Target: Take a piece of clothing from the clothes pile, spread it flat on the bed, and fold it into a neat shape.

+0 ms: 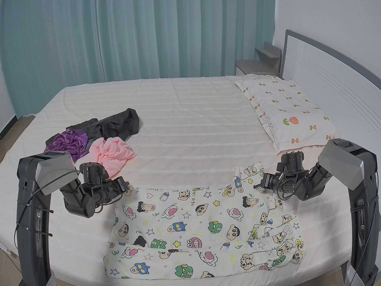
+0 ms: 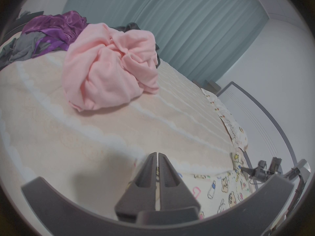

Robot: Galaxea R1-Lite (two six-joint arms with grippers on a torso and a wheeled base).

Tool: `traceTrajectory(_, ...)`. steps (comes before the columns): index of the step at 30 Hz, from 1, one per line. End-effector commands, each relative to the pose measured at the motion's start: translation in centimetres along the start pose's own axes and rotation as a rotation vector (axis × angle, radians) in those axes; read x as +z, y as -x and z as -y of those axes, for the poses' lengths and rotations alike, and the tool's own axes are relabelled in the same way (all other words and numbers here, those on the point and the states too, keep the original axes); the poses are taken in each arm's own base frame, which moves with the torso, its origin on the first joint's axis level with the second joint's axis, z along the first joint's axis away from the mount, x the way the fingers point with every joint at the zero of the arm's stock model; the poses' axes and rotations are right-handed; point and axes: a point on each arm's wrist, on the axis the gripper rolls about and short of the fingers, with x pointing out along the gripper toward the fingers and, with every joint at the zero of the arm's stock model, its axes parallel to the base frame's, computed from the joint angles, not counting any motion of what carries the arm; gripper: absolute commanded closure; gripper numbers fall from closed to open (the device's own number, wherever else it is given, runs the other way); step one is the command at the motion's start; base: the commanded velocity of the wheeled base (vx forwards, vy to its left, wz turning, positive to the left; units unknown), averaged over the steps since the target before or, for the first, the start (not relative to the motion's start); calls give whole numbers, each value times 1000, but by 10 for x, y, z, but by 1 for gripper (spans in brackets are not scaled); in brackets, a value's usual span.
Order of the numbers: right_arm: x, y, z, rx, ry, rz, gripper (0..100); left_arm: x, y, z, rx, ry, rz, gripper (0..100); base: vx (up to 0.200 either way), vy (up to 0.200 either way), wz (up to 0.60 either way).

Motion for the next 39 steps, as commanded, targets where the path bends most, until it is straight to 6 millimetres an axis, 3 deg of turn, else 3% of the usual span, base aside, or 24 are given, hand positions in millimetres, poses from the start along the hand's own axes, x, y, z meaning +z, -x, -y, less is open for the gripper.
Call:
traceTrajectory(1, 2, 9, 0, -3, -6, 2, 100, -2, 8, 4, -18, -10, -16, 100, 0, 0, 0)
traceTrajectory(4, 0, 11, 0, -7, -14, -8, 100, -2, 7, 3, -20, -11, -13, 100, 0, 0, 0)
traceTrajectory(5, 0, 15, 0, -10, -21, 4, 100, 0, 6, 4, -27, -15, -2, 0, 0, 0, 0)
traceTrajectory(24, -2, 20, 3, -36, -32, 46, 100, 7, 4, 1, -40, -34, 30, 0, 0, 0, 0)
traceTrajectory(39, 1, 18, -2, -26, -25, 56, 100, -6, -8, 19, -109, -63, -78, 0, 0, 0, 0)
